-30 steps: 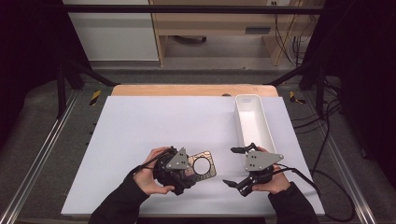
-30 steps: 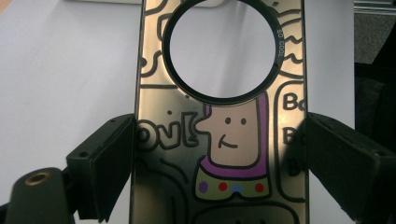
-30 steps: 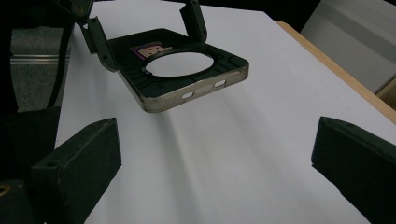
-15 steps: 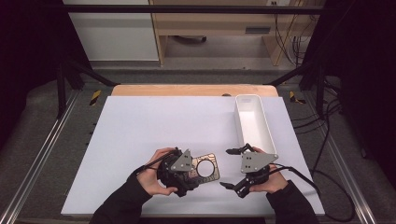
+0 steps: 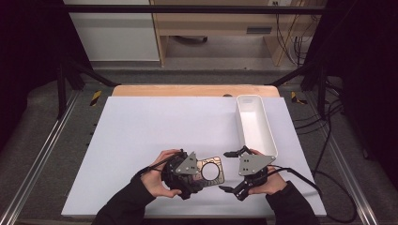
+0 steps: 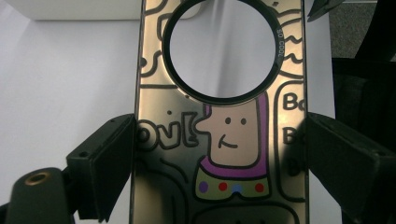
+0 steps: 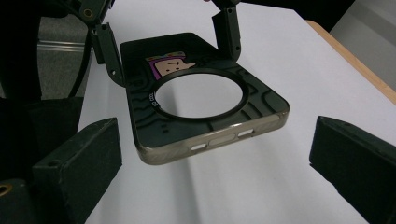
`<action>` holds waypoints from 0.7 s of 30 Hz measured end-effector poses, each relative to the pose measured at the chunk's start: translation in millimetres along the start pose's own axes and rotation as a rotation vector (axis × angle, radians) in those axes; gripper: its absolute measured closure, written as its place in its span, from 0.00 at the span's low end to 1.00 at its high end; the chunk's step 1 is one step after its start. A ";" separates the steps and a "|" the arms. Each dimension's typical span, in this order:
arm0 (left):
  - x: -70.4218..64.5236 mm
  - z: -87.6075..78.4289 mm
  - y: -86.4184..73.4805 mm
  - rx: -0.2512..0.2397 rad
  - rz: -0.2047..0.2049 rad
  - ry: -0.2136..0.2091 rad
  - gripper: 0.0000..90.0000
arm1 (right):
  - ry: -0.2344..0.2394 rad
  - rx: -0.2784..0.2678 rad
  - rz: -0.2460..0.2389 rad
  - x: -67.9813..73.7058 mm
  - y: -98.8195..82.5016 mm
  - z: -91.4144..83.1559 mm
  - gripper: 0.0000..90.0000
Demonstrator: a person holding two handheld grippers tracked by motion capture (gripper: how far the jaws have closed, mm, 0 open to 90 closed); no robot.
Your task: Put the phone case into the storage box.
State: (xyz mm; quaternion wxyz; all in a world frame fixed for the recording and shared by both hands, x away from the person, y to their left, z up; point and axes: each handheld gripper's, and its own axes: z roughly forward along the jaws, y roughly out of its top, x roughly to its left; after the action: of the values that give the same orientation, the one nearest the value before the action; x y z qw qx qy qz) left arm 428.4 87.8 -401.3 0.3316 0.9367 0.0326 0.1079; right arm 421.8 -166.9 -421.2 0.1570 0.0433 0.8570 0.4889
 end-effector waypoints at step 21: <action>-5.9 4.1 8.0 -0.010 0.046 -0.033 0.13 | 0.056 0.003 -0.018 4.9 0.6 12.8 0.05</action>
State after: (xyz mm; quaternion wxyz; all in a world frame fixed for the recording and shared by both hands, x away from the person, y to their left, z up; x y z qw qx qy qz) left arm 423.5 78.2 -400.4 0.3341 0.9372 0.0052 0.1002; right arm 421.1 -154.9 -427.8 0.1374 0.0222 0.8621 0.4872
